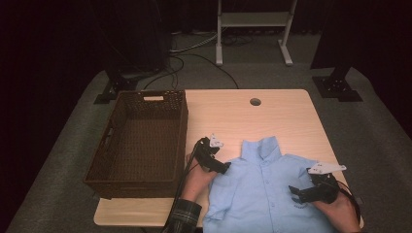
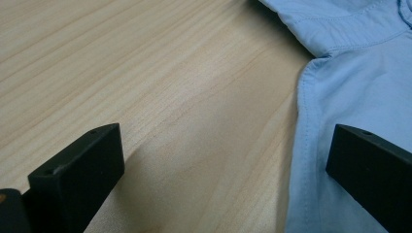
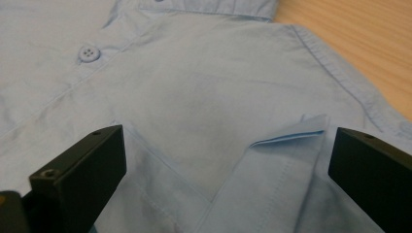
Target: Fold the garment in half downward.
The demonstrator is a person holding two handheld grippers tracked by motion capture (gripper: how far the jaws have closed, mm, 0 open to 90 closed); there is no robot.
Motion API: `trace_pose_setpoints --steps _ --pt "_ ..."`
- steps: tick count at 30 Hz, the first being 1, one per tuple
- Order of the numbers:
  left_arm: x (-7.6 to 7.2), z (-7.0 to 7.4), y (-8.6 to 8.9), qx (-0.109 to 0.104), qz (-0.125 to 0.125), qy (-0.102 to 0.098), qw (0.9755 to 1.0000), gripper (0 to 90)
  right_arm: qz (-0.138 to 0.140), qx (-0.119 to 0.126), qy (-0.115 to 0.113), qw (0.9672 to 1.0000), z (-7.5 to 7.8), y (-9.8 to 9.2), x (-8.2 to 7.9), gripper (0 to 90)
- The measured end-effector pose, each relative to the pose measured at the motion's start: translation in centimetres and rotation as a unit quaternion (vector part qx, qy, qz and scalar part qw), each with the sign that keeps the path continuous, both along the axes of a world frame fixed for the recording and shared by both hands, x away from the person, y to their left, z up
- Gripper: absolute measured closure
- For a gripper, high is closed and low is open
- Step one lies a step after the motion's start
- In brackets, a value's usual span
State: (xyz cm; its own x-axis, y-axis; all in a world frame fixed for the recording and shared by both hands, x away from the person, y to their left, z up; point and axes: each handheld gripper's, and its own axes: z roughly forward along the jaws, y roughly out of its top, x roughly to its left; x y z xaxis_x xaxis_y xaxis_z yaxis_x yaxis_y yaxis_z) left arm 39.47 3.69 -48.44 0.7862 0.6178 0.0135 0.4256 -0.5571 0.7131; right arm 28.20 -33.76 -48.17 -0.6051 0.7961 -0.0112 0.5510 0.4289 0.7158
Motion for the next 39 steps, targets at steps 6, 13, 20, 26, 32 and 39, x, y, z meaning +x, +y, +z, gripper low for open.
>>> trace_pose_setpoints --steps 6,13,20,26,32,39 --pt "0.0 0.0 0.0 0.000 0.000 0.000 1.0000 0.0 -0.001 0.006 -0.010 0.9999 0.8 -0.4 0.5 0.0" --pt "0.0 0.0 0.0 0.000 0.000 0.000 1.0000 0.0 -0.006 0.006 -0.018 0.9998 1.4 -0.9 1.3 0.0" --pt "0.0 0.0 0.0 0.000 0.000 0.000 1.0000 0.0 -0.008 0.012 -0.020 0.9997 1.7 -1.4 1.9 0.0" --pt "0.0 0.0 0.0 0.000 0.000 0.000 1.0000 0.0 -0.013 0.016 -0.022 0.9995 2.1 -2.1 2.8 0.0" --pt "0.0 0.0 0.0 0.000 -0.001 0.000 1.0000 0.0 -0.014 0.020 -0.023 0.9994 2.5 -2.7 3.8 0.0" --pt "0.0 0.0 0.0 0.000 -0.001 0.000 1.0000 0.0 0.003 0.023 -0.021 0.9995 2.4 -2.9 5.1 7.3"
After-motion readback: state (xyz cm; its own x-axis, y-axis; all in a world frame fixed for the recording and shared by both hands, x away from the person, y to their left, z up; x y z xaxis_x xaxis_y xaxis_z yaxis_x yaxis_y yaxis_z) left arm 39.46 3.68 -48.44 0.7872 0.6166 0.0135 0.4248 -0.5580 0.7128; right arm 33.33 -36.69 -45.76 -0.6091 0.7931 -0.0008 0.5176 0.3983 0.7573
